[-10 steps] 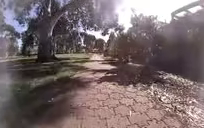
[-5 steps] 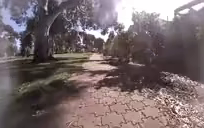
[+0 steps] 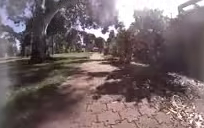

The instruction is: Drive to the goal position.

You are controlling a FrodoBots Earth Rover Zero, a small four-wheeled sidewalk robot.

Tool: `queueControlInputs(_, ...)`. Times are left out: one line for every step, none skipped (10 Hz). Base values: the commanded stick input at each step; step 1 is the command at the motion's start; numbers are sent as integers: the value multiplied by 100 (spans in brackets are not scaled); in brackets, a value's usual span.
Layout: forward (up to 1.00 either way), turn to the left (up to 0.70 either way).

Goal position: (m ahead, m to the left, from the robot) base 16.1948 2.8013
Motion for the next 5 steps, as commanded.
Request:
queueControlInputs(70, 2)
queueControlInputs(70, 2)
queueControlInputs(70, 2)
queueControlInputs(70, 2)
queueControlInputs(70, 0)
